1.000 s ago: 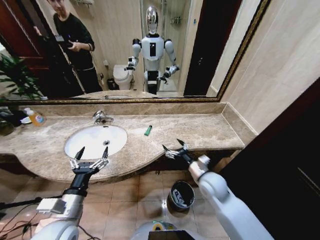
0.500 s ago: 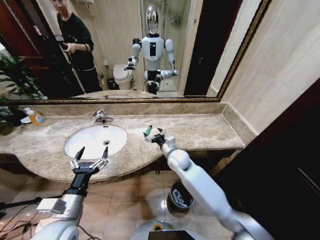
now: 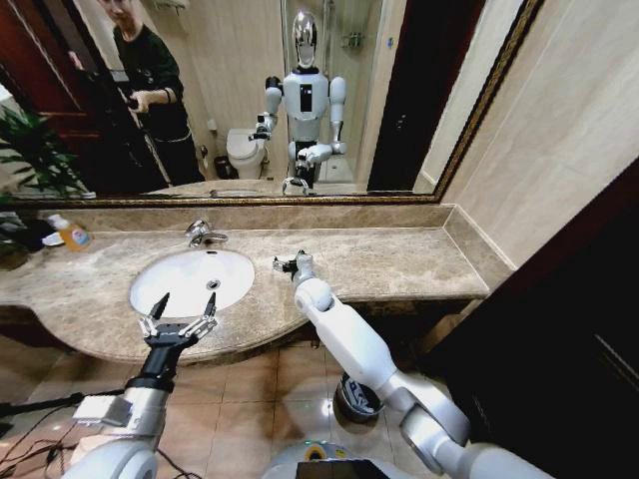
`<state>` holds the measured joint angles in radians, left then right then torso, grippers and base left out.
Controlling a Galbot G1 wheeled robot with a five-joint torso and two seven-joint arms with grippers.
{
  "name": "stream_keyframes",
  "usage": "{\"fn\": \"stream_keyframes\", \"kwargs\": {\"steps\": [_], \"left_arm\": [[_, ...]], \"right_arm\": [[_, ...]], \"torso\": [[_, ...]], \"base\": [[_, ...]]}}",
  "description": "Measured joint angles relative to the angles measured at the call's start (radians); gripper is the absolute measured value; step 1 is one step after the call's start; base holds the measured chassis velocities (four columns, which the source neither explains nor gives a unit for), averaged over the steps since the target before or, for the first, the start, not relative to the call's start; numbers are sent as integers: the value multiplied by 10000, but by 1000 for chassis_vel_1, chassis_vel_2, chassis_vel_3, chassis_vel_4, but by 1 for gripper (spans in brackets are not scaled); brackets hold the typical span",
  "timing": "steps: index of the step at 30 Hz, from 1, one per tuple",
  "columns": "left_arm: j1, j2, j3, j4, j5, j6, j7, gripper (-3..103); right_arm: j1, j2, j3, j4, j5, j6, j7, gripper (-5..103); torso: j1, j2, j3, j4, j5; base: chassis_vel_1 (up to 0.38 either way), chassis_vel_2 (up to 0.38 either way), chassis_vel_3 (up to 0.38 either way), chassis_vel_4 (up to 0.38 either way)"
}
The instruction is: Pick up the trash from the sink and place it in the trash bin.
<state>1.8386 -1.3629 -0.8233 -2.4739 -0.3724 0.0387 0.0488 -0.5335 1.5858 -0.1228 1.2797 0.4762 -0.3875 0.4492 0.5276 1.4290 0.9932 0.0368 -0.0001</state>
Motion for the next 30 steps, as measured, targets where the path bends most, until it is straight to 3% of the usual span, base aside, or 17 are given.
{"fn": "stream_keyframes", "kwargs": {"steps": [4,11,14,15,21,30], "left_arm": [[0,0,0,0,0,0,0,100],[0,0,0,0,0,0,0,100],[0,0,0,0,0,0,0,100],[0,0,0,0,0,0,1,100],[0,0,0,0,0,0,0,100],[0,0,0,0,0,0,0,100]], "right_arm": [[-7,10,49,-81,-58,64,5,97],[-186,59,44,-113,-253,104,-12,65],[-198,94,43,-145,-305,112,-15,60],[-198,118,43,-176,-365,121,-18,49],[-197,48,-58,-228,-692,244,-118,44],[-257,-173,-275,0,-693,230,-107,23]], "torso": [[0,0,0,0,0],[-1,0,-1,0,1],[-1,0,-1,0,1],[-1,0,-1,0,1],[-1,1,-1,0,1],[-1,2,-1,0,1]], "base": [[0,0,0,0],[0,0,0,0],[0,0,0,0],[0,0,0,0],[0,0,0,0],[0,0,0,0]]}}
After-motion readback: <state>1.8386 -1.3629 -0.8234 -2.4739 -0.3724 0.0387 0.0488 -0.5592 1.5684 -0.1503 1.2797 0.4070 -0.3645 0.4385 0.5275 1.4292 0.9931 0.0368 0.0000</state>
